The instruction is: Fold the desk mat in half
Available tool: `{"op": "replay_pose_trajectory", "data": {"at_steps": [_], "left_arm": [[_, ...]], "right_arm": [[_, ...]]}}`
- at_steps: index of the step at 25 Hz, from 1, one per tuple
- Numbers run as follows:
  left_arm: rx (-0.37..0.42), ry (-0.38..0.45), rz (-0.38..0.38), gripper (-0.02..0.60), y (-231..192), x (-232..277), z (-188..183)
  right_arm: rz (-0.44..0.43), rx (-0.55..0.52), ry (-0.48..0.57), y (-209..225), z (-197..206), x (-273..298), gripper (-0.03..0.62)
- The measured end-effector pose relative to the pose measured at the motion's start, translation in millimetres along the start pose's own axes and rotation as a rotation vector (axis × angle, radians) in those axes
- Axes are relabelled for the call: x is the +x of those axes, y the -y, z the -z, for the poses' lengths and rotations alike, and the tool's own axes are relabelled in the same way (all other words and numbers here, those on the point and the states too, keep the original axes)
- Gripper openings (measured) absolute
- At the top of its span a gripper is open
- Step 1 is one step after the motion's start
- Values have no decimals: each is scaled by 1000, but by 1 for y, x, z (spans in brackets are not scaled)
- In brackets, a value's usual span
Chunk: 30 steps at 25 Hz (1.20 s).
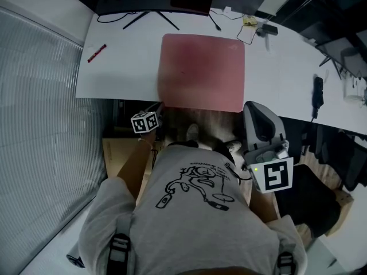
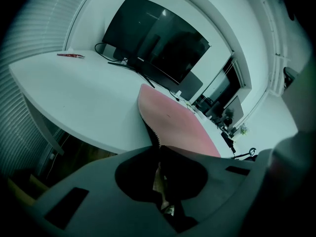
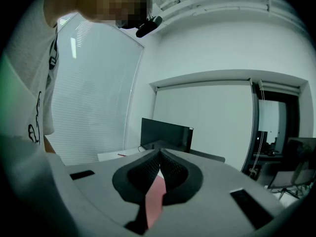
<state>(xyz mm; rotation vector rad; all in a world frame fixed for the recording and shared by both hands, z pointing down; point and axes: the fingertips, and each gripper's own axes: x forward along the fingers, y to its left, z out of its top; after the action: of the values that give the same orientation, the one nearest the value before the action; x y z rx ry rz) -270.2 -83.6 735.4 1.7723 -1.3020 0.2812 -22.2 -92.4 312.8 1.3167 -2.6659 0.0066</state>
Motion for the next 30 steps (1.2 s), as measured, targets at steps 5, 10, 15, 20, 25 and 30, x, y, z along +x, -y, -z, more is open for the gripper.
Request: {"op": "replay_pose_trajectory", "data": {"at_steps": [5, 10, 15, 20, 25, 30], "left_arm": [[64, -5, 19, 32, 14, -1, -3], [119, -12, 37, 32, 28, 1, -6], [158, -17, 58, 31, 41, 5, -7], [193, -23, 75, 31, 55, 9, -7], [228, -28, 90, 31, 66, 13, -9], [243, -31, 95, 31, 74, 15, -8]], "right_arm": [[-2, 0, 2, 1, 0, -3, 6], [3, -1, 6, 3, -2, -6, 6], [7, 1, 5, 5, 0, -9, 6], [14, 1, 11, 10, -1, -14, 6], [20, 2, 13, 14, -1, -17, 7], [24, 6, 15, 16, -1, -21, 6]]}}
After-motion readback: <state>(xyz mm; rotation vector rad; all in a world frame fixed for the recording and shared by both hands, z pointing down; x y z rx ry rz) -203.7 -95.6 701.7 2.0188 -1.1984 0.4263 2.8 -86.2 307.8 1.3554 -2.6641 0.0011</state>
